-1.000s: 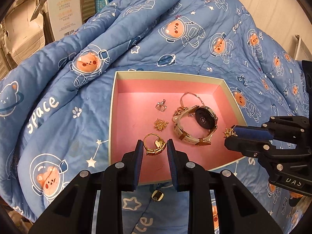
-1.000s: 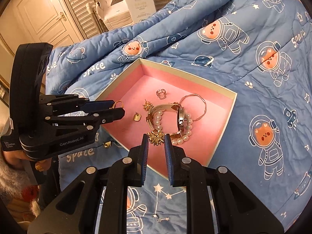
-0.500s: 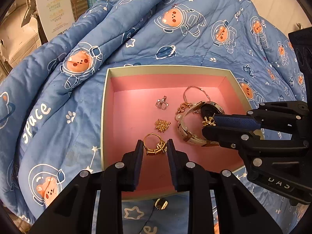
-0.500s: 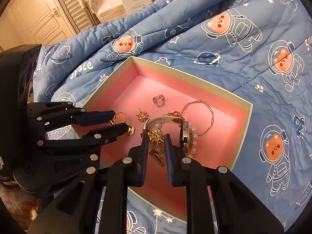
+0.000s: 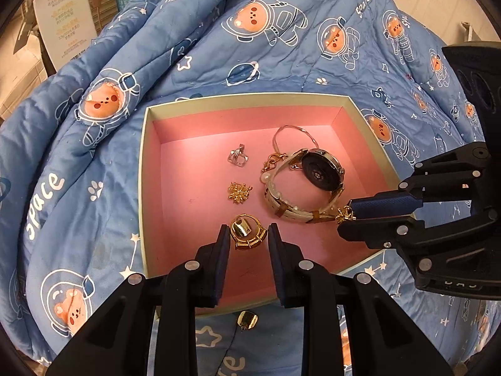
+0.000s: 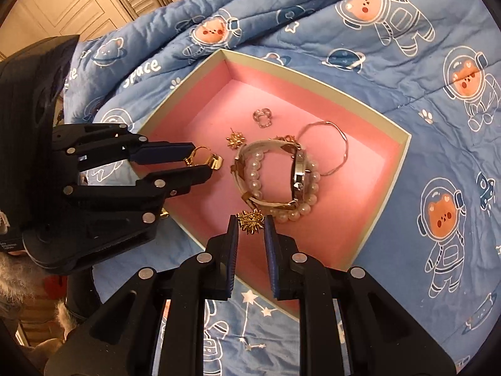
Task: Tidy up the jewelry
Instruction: 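Carry the gold ring and leaf charm into the box and open both tools, then withdraw both tools from the box toward the silver ring and gold charm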
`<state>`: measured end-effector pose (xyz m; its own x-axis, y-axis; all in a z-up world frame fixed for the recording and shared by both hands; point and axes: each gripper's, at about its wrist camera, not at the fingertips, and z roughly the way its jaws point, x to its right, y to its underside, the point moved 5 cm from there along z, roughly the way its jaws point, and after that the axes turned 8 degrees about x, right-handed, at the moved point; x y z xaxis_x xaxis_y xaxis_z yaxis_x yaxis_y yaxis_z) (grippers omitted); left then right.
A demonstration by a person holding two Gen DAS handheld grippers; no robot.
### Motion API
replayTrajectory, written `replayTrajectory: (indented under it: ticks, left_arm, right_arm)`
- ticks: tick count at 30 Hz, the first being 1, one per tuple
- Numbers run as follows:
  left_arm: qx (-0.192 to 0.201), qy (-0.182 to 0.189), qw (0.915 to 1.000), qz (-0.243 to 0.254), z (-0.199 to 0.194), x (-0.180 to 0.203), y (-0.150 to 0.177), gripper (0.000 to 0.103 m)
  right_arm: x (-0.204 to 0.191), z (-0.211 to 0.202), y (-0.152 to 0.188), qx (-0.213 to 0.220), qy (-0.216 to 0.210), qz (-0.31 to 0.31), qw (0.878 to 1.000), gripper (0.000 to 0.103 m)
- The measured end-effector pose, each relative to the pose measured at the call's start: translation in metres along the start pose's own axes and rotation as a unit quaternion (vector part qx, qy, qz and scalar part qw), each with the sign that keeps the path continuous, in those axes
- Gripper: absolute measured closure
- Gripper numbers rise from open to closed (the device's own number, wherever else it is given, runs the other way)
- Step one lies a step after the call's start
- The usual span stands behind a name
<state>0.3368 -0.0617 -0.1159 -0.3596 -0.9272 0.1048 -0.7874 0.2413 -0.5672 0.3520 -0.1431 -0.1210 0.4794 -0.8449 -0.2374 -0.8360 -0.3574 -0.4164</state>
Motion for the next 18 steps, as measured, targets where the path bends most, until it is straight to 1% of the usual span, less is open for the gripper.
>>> replayTrajectory:
  ticks: [4,6,8,13,15,16,18]
  left_arm:
    - [-0.009,0.001,0.9999,0.011,0.005,0.004,-0.003,0.079]
    - [-0.015,0.002,0.9998,0.015,0.007,0.005,-0.003,0.079]
    - [-0.018,-0.005,0.9995,0.024,0.009,0.007,-0.004,0.079]
    - [-0.017,-0.008,0.9993,0.032,0.011,0.009,-0.004,0.078]
    - [-0.014,-0.011,0.9993,0.034,0.01,0.009,-0.005,0.073]
    - [-0.012,-0.011,0.9993,0.034,0.009,0.009,-0.005,0.069]
    - [-0.008,-0.016,0.9992,0.034,0.006,0.007,-0.005,0.067]
  right_arm:
    - [0.007,0.008,-0.002,-0.022,0.001,0.02,1.0,0.086]
    - [0.007,0.011,-0.003,-0.028,0.011,0.016,0.999,0.086]
    - [0.006,0.015,-0.003,-0.035,0.021,0.008,0.999,0.085]
    - [0.005,0.019,-0.003,-0.033,0.024,0.014,0.999,0.085]
    - [0.005,0.019,-0.003,-0.031,0.025,0.016,0.999,0.084]
    - [0.005,0.02,-0.003,-0.031,0.025,0.019,0.999,0.081]
    - [0.005,0.019,-0.006,-0.027,0.025,0.023,0.999,0.079]
